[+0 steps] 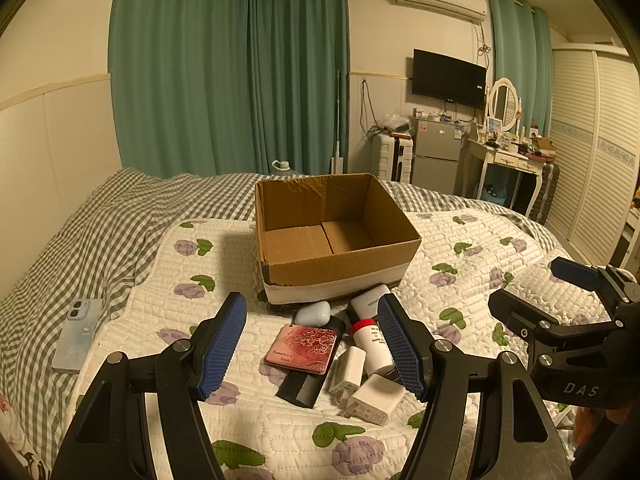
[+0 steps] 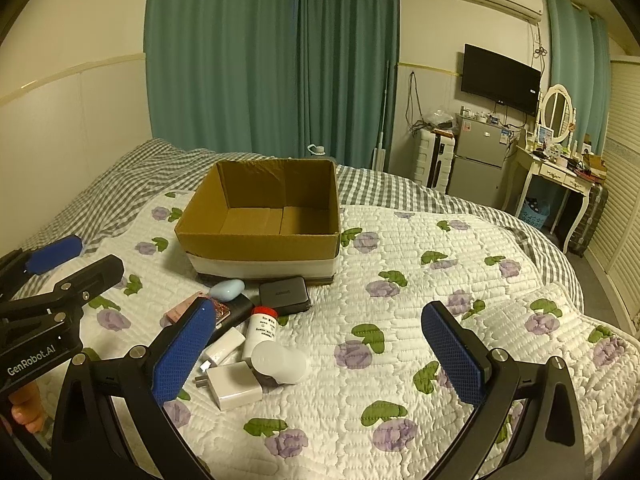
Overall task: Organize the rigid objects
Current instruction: 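Grasp the white bottle with the right tool while the left tool grasps a white charger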
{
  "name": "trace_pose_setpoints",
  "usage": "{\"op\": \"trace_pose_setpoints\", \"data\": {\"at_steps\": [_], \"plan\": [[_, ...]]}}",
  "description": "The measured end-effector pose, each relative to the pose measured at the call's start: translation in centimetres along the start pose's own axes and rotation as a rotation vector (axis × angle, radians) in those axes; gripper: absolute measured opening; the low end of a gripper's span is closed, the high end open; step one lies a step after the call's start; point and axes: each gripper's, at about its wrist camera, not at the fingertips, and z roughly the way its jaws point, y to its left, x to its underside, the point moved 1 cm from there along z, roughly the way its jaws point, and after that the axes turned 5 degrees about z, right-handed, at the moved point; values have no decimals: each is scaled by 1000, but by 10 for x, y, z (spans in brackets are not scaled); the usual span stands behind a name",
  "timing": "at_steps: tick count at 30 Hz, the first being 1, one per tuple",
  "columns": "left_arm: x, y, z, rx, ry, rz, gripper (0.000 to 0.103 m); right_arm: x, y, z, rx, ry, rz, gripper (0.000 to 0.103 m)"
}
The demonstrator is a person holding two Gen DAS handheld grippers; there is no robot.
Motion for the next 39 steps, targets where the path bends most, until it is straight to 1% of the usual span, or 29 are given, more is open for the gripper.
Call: {"op": "trace_pose_setpoints", "data": {"at_steps": [2, 4, 9, 12, 14, 16, 20, 22, 26, 29, 32, 33, 34, 36, 39], "plan": [[1, 1, 0, -1, 2, -1, 71, 0, 0, 0, -5, 1, -2, 103], [12, 3, 3, -3, 5, -1, 71, 0, 1, 0, -9, 1, -5, 103], [18, 5, 10, -12, 22, -3, 71, 4, 4, 5, -27, 12, -22, 103], [21, 5, 20, -16, 48, -10, 71, 9, 3, 13, -37, 35, -30, 103], [26, 5, 32, -20, 82, -17, 71, 14, 0, 22, -43, 60, -26, 102], [29, 4, 40, -22, 107, -22, 71, 19, -2, 32, -52, 92, -25, 94], [37, 5, 57, -26, 163, -34, 71, 35, -2, 55, -78, 166, -46, 88], [41, 5, 66, -28, 186, -33, 71, 42, 1, 66, -88, 205, -59, 84], [45, 5, 79, -21, 220, -34, 71, 54, 6, 86, -108, 267, -86, 81], [51, 2, 89, -10, 250, -26, 71, 60, 9, 101, -125, 304, -93, 73], [56, -2, 96, 4, 282, -17, 71, 62, 13, 115, -148, 331, -102, 61], [57, -3, 98, 8, 291, -13, 71, 62, 14, 118, -155, 337, -106, 45], [58, -5, 99, 14, 299, -8, 71, 62, 15, 119, -169, 343, -109, 37], [60, -9, 100, 29, 311, 5, 71, 60, 13, 116, -164, 322, -110, 34], [60, -18, 101, 67, 326, 29, 71, 49, 1, 100, -154, 264, -86, 33]]}}
